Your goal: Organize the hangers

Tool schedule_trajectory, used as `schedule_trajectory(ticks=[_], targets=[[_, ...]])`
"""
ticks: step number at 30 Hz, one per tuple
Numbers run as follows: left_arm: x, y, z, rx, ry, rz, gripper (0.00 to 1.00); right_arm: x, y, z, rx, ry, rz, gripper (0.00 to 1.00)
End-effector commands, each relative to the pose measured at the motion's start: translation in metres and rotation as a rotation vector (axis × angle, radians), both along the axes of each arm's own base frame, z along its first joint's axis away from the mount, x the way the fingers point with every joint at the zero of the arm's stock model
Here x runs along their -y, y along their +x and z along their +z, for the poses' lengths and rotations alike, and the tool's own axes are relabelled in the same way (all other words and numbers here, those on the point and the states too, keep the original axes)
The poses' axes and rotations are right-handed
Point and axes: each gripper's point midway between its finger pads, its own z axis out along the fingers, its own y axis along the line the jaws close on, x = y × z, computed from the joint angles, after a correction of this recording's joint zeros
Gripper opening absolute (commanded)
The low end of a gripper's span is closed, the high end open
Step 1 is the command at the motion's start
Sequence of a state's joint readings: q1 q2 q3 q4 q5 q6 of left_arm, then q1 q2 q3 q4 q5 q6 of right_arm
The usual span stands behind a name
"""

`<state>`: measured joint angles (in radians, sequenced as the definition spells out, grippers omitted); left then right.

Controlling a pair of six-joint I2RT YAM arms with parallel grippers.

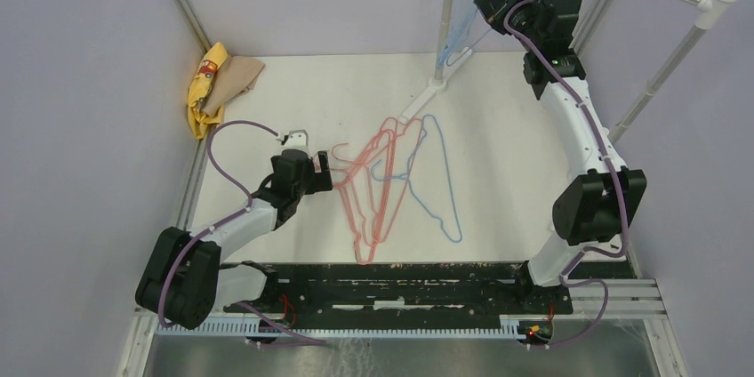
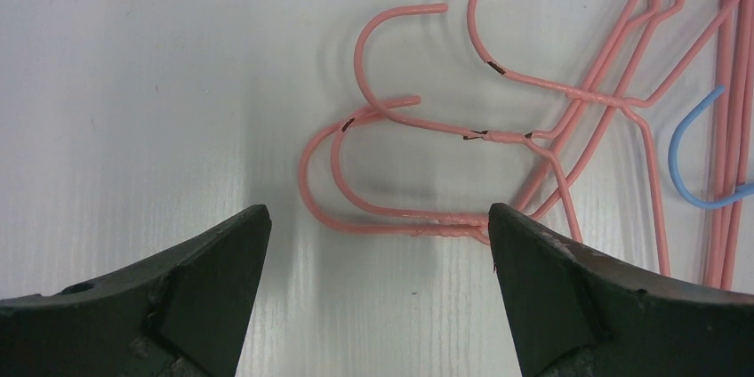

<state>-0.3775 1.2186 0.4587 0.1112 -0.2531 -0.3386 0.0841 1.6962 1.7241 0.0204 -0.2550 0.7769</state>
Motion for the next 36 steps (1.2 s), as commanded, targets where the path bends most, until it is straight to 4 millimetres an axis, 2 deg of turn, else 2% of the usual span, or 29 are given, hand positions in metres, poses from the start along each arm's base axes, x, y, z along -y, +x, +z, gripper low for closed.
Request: schedule_trajectory(ticks=[1,5,8,15,18,20,26,32,36], targets=[[0.008,0.013,0.014,0.053,-0.045,0.007,0.99,-0.002,-0.009,-0.004,-0.013,-0.007,0.02,0.2],[0.008,0.013,0.013,0.05,-0.045,0.006,0.99,0.011,-0.024,-0.008,-0.012,-0.038,-0.045,0.41],[0.009,0.013,0.012,0.047,-0.047,0.005,0.99,0.017,-0.043,0.0,0.003,-0.065,-0.07,0.56],[0.012,0.013,0.005,0.032,-0.056,-0.002,0.99,0.037,-0.101,0.008,0.043,-0.157,-0.141,0.76],[0.012,0.013,0.003,0.027,-0.053,-0.004,0.99,0.039,-0.128,-0.003,0.026,-0.203,-0.131,0.79],[0.012,0.014,0.002,0.026,-0.051,-0.002,0.99,0.035,-0.143,-0.023,-0.024,-0.239,-0.111,0.78],[0.012,0.014,-0.001,0.017,-0.05,-0.004,0.99,0.007,-0.181,-0.126,-0.226,-0.404,-0.078,0.74],[0.012,0.013,0.0,0.021,-0.051,-0.001,0.99,-0.05,-0.214,-0.227,-0.399,-0.497,0.088,0.66],[0.013,0.014,-0.003,0.012,-0.05,-0.003,0.99,-0.082,-0.224,-0.271,-0.481,-0.594,0.214,0.56]])
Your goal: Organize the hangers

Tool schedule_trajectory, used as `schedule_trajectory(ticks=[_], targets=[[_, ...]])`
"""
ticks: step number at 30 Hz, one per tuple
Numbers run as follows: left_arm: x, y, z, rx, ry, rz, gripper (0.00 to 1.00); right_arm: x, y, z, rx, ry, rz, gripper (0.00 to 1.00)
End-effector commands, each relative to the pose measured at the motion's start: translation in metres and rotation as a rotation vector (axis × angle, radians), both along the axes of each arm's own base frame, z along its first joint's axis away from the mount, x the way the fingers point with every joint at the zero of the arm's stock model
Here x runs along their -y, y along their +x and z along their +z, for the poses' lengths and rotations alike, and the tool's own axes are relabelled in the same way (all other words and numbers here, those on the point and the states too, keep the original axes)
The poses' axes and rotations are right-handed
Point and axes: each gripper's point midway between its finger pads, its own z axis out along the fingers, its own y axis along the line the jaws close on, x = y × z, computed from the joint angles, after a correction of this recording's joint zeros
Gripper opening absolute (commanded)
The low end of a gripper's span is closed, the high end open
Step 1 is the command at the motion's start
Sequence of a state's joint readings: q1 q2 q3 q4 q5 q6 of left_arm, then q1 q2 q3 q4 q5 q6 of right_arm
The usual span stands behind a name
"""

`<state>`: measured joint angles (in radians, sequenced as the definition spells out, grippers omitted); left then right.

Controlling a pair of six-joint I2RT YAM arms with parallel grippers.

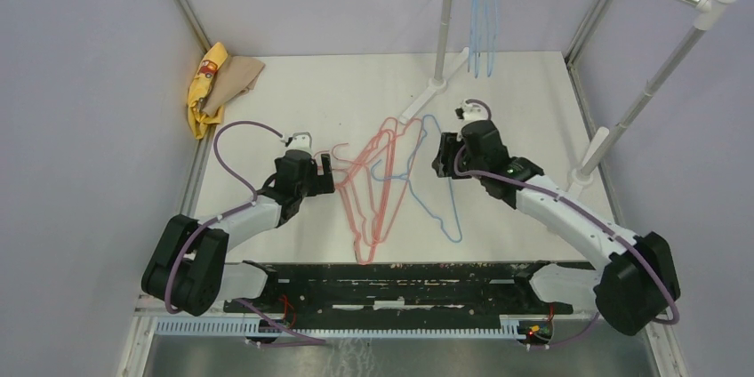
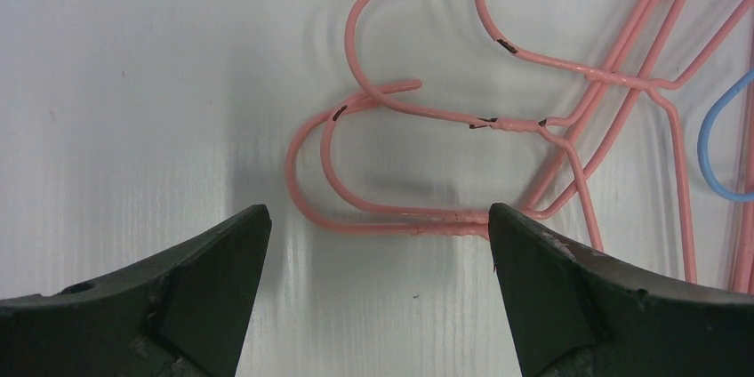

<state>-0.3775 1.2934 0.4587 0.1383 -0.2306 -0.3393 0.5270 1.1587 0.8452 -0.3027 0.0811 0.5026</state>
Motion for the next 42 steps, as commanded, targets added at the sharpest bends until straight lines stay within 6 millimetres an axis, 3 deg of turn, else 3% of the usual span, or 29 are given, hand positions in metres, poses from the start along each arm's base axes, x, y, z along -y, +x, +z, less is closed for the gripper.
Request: schedule_trajectory(ticks=[1,5,9,13,25,29,32,35,39,42], targets=[[0.009,0.015,0.016,0.06,-0.054,0.016,0.99,-0.025,0.003,-0.018,-0.021,-0.07,0.079,0.55],[0.009,0.015,0.013,0.052,-0.052,0.012,0.99,-0.054,-0.007,-0.056,-0.113,-0.207,0.215,0.52],[0.009,0.015,0.013,0.053,-0.052,0.013,0.99,-0.069,-0.017,-0.091,-0.2,-0.342,0.288,0.5],[0.009,0.014,0.014,0.056,-0.055,0.012,0.99,-0.07,-0.021,-0.116,-0.23,-0.366,0.289,0.5],[0.009,0.013,0.016,0.062,-0.058,0.013,0.99,-0.06,-0.029,-0.153,-0.289,-0.427,0.297,0.44],[0.008,0.013,0.016,0.061,-0.056,0.015,0.99,-0.054,-0.033,-0.158,-0.298,-0.435,0.289,0.39],[0.008,0.013,0.015,0.059,-0.057,0.016,0.99,-0.05,-0.037,-0.16,-0.299,-0.44,0.289,0.21],[0.008,0.013,0.015,0.059,-0.056,0.016,0.99,-0.048,-0.038,-0.158,-0.293,-0.433,0.282,0.09],[0.008,0.013,0.015,0.06,-0.057,0.016,0.99,-0.052,-0.038,-0.143,-0.259,-0.389,0.282,0.01],[0.008,0.012,0.015,0.06,-0.057,0.015,0.99,-0.057,-0.038,-0.119,-0.213,-0.326,0.281,0.01]])
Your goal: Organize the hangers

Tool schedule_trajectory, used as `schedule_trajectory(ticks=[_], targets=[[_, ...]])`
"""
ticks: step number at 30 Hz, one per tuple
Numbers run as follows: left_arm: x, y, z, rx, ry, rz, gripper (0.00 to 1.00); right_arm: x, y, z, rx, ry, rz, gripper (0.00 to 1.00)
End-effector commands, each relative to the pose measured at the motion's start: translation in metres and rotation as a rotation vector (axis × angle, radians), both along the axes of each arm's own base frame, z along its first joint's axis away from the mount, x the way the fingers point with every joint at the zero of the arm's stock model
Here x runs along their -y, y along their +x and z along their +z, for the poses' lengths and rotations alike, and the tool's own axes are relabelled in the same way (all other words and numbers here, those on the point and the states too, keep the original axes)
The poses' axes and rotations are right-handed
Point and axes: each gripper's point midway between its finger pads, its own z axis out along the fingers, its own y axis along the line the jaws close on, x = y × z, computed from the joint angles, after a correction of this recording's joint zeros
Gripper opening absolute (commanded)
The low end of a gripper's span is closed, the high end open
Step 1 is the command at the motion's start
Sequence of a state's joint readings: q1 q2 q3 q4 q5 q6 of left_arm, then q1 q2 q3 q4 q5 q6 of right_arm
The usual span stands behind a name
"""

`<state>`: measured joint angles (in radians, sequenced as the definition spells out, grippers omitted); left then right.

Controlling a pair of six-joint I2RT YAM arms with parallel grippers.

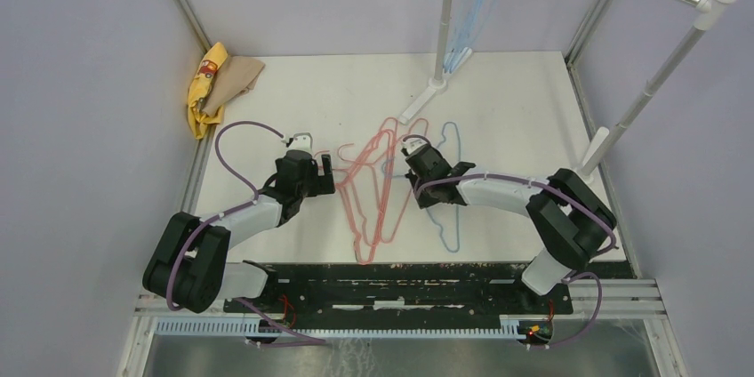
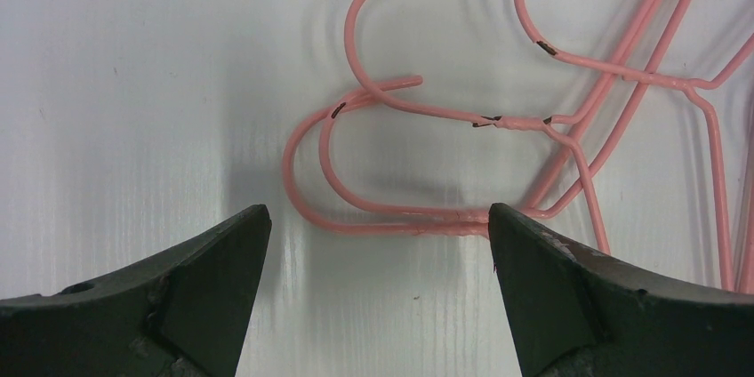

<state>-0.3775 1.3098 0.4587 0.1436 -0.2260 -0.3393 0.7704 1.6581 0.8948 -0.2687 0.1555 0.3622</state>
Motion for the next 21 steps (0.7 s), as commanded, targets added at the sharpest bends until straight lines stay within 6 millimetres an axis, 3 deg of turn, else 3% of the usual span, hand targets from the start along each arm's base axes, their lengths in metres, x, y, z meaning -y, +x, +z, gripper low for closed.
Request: schedule_trajectory(ticks=[1,6,13,18,21], targets=[[0.007,0.013,0.019,0.07,-0.058,0.02,0.99,-0.001,-0.004,0.039,0.055,0.094,-0.01,0.01],[0.007,0.013,0.019,0.069,-0.058,0.021,0.99,-0.001,-0.007,0.102,0.178,0.24,-0.025,0.01],[0.007,0.013,0.019,0.07,-0.057,0.02,0.99,0.024,-0.018,0.17,0.312,0.318,-0.068,0.01],[0.007,0.013,0.021,0.074,-0.059,0.021,0.99,0.054,-0.018,0.209,0.425,0.311,-0.148,0.01],[0.008,0.013,0.022,0.075,-0.059,0.02,0.99,0.082,-0.009,0.235,0.543,0.283,-0.257,0.01]])
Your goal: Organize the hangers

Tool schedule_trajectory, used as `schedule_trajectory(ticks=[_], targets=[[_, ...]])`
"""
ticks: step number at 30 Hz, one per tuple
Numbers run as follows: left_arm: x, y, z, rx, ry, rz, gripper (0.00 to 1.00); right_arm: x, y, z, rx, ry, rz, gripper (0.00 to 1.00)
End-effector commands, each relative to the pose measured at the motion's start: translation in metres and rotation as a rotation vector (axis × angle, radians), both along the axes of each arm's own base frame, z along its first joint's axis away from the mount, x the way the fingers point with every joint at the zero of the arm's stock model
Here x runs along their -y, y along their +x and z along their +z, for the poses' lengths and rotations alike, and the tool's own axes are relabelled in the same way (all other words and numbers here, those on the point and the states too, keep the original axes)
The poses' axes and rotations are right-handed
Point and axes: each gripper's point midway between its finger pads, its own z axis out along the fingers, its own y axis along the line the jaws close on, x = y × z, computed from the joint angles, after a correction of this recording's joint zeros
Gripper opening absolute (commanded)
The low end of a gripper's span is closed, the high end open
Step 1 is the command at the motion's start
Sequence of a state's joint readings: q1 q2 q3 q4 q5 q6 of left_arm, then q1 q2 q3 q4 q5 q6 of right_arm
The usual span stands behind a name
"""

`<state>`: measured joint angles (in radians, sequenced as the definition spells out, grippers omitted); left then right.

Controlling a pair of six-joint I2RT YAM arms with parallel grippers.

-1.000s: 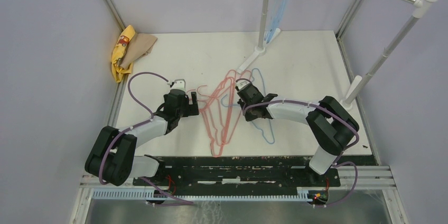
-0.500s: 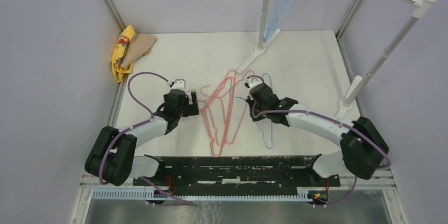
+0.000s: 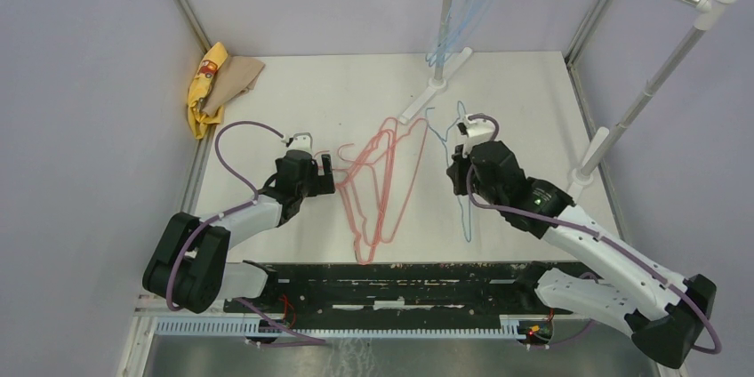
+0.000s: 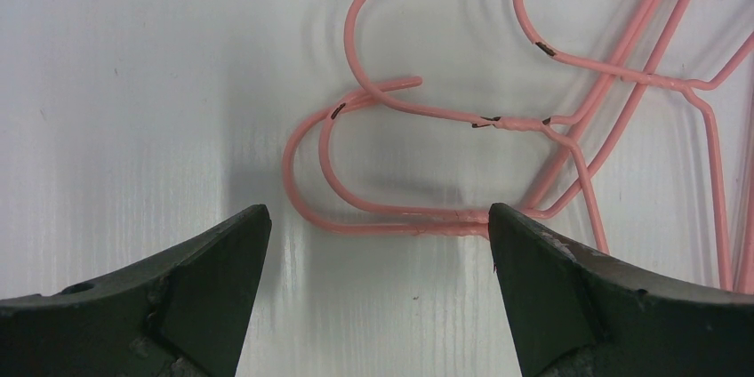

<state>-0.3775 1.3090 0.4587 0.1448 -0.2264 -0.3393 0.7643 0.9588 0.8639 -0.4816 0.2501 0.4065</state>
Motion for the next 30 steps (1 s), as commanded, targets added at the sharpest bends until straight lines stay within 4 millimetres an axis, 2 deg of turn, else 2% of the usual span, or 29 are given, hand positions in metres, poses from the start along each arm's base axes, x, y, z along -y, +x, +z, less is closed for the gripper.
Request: schedule_trajectory(ticks=[1,6,11,20,25,30], targets=[[0.007,0.013,0.022,0.074,-0.059,0.02,0.99,0.042,0.019,0.062,0.195,0.018,-0.212,0.01],[0.007,0.013,0.027,0.084,-0.06,0.02,0.99,0.064,0.033,0.115,0.361,0.08,-0.333,0.01],[0.006,0.015,0.031,0.093,-0.052,0.02,0.99,0.07,0.05,0.169,0.469,0.137,-0.376,0.01],[0.006,0.015,0.032,0.094,-0.053,0.022,0.99,0.074,0.105,0.247,0.613,0.197,-0.405,0.01],[0.006,0.015,0.031,0.092,-0.052,0.023,0.99,0.071,0.126,0.283,0.676,0.231,-0.396,0.01],[0.006,0.015,0.029,0.087,-0.052,0.025,0.99,0.075,0.144,0.299,0.706,0.231,-0.412,0.01]])
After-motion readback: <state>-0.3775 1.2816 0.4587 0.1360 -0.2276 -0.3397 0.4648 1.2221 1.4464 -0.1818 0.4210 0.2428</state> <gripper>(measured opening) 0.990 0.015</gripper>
